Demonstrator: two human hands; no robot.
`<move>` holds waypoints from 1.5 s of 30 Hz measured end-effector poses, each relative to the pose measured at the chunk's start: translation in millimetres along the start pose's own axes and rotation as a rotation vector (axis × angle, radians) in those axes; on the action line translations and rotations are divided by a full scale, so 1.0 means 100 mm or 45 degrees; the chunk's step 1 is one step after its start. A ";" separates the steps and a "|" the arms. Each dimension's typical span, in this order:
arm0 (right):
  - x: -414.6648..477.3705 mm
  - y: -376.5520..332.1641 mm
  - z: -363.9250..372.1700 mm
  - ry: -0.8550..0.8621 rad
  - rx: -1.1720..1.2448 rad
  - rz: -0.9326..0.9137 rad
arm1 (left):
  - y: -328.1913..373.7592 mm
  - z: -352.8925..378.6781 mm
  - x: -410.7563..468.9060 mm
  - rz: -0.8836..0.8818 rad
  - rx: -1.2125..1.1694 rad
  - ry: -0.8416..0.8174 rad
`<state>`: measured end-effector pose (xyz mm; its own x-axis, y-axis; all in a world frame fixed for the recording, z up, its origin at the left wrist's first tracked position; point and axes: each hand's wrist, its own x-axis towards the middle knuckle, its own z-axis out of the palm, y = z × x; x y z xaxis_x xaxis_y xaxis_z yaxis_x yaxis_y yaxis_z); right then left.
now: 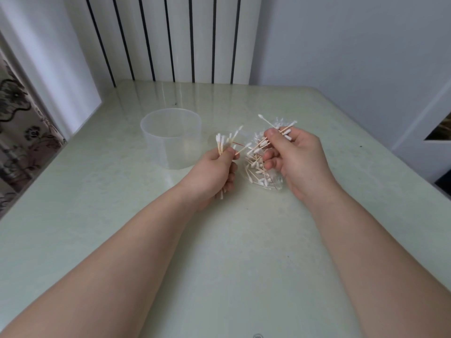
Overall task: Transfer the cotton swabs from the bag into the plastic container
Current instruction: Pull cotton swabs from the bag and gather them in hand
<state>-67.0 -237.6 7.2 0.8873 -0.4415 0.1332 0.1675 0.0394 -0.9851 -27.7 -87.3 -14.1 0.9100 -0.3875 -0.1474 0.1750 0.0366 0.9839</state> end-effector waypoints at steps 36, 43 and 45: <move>-0.12 -0.01 0.05 -0.294 -0.469 -0.035 | 0.00 -0.02 -0.02 0.185 0.050 -0.016; -0.14 -0.05 0.02 -0.319 -0.528 -0.034 | 0.02 0.00 -0.03 0.138 -0.004 0.081; -0.15 -0.06 0.01 -0.325 -0.558 -0.030 | 0.03 -0.01 -0.01 0.121 -0.043 0.104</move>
<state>-80.4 -230.3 11.7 0.9713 -0.2028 0.1242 0.0410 -0.3720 -0.9273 -27.9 -85.9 -11.4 0.9503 -0.3048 -0.0631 0.0981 0.1009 0.9901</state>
